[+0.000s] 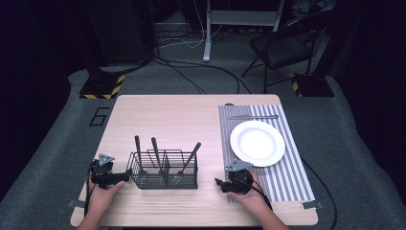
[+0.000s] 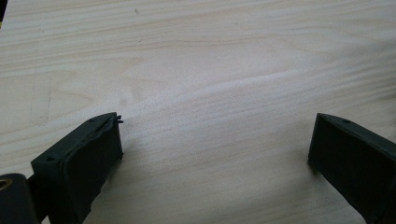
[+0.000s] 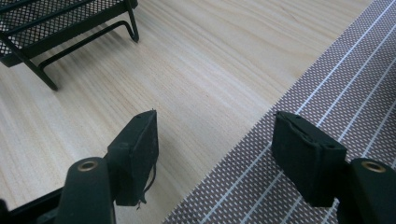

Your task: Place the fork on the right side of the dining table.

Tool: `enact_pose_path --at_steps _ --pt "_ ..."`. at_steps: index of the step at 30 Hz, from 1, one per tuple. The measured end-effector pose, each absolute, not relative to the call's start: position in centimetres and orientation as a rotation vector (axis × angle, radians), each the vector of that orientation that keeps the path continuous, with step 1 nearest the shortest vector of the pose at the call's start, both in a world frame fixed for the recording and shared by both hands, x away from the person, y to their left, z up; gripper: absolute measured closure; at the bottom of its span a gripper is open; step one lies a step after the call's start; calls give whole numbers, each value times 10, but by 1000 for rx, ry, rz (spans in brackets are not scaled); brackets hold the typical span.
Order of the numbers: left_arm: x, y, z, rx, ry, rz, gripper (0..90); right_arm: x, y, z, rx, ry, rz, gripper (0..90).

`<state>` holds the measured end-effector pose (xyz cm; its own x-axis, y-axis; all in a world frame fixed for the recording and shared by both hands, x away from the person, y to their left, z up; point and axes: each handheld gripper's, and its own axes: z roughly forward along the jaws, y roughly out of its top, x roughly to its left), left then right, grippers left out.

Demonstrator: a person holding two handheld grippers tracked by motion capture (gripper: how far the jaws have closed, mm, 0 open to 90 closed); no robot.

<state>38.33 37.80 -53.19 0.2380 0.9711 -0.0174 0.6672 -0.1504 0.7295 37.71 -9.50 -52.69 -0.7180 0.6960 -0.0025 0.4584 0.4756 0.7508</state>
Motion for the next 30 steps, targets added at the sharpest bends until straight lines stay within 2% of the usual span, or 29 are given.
enact_pose_path --at_steps 18,30 --pt "383 378 -532 1895 1498 629 24 378 -97 -526 1014 2410 1115 336" --pt "383 378 -532 1894 1498 629 23 380 -102 -517 1084 2382 1149 413"
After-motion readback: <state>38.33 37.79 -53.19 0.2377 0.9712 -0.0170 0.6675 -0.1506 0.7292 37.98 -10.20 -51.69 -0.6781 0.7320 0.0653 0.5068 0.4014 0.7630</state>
